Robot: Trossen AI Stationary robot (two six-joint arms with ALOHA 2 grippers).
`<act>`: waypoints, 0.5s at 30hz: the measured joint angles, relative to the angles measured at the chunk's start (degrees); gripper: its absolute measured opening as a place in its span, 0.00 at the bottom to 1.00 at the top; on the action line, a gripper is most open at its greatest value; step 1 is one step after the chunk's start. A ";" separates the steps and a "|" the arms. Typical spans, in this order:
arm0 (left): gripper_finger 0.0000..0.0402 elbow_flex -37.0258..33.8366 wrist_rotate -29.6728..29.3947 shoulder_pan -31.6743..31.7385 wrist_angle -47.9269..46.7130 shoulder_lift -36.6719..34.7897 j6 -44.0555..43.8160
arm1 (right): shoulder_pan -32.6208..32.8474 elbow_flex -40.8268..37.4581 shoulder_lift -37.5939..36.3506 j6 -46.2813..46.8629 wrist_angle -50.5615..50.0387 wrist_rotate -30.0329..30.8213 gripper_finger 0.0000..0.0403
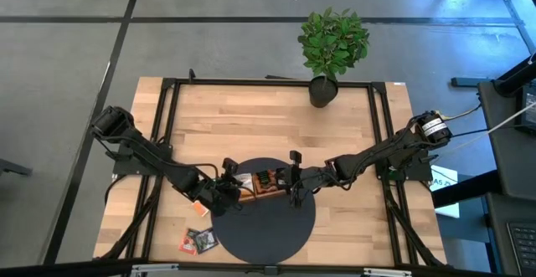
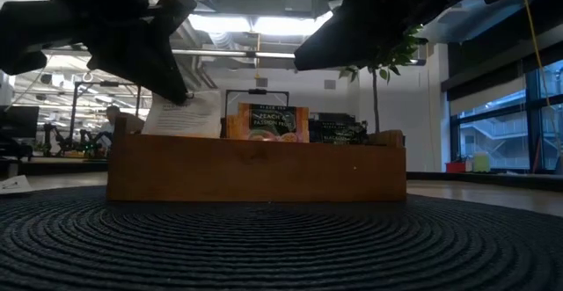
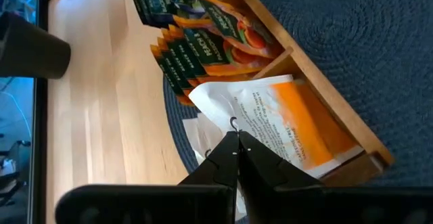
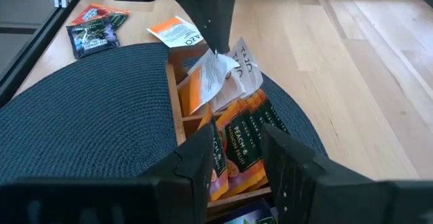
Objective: Pick & Place Tea
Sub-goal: Put the white orange tea bag into the left section of the wooden organizer
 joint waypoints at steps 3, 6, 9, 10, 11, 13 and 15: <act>0.01 0.00 -0.02 0.00 0.97 0.00 0.00 | 0.00 0.00 0.00 -0.02 0.00 0.00 0.31; 0.01 0.02 0.43 -0.17 1.59 0.00 -0.88 | 0.00 0.00 0.00 0.00 -0.01 0.00 0.31; 0.01 0.02 2.66 -0.17 1.57 0.00 -2.53 | 0.00 0.00 0.00 0.00 -0.01 0.00 0.31; 0.01 0.02 3.77 -0.17 1.55 0.00 -2.75 | 0.00 0.00 0.00 0.00 0.00 0.00 0.31; 0.02 0.02 5.03 -0.17 1.54 0.00 -3.11 | 0.00 0.00 0.00 0.00 -0.01 0.00 0.31; 0.04 0.02 6.75 -0.20 1.56 0.00 -3.82 | 0.00 0.00 0.00 0.00 -0.02 0.00 0.31; 0.06 0.02 8.35 -0.20 1.41 0.00 -5.54 | 0.00 0.00 0.00 0.00 -0.02 0.00 0.31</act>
